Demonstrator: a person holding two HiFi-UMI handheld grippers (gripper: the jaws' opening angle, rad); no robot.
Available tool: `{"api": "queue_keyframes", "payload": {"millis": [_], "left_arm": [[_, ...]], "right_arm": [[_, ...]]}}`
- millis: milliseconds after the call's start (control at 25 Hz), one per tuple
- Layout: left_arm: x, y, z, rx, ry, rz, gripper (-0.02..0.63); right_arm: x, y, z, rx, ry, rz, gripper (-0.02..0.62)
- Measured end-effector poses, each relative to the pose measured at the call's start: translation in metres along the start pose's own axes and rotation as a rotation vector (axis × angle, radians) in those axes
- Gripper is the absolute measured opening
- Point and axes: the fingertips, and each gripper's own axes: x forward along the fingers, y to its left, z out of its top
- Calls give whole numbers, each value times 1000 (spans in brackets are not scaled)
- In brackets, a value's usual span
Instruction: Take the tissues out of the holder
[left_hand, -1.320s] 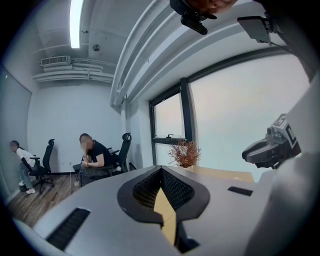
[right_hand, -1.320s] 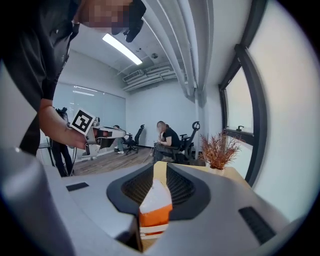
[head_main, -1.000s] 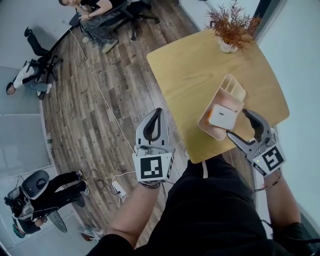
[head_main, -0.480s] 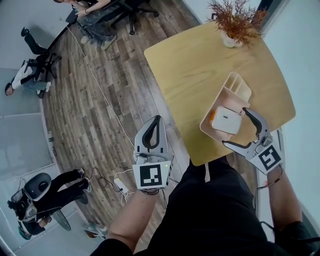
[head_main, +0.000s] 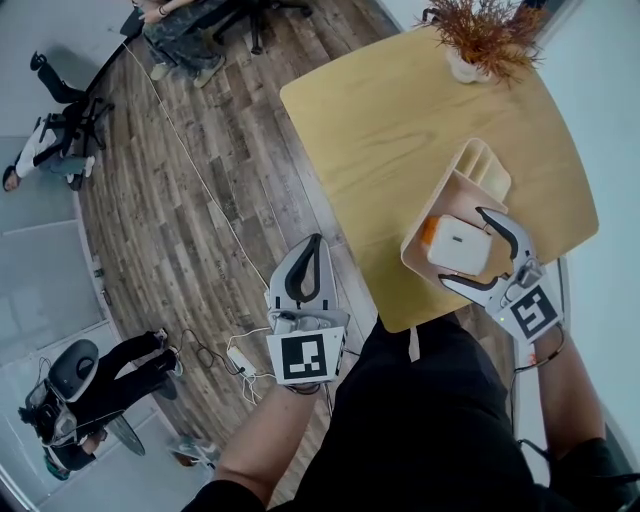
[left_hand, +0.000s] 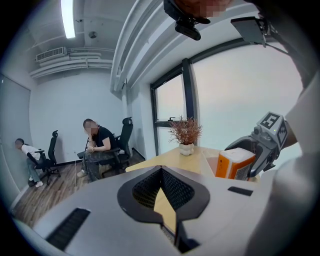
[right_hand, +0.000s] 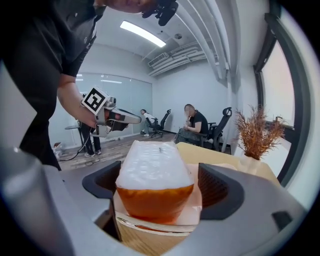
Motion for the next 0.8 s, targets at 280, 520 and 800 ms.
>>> {"api": "queue_keyframes", "payload": {"millis": [280,520,800], "left_arm": [[4,-10,-10,-4,28,-28,5],[6,-9,-12,0,32,-22,5],[1,-8,-8,9,24,-14,5]], "right_arm": [[8,0,-4,-19,38,22,483],[10,-2,-4,-2,38,47,473],[10,-3,-4,-18,62,26,313]]}}
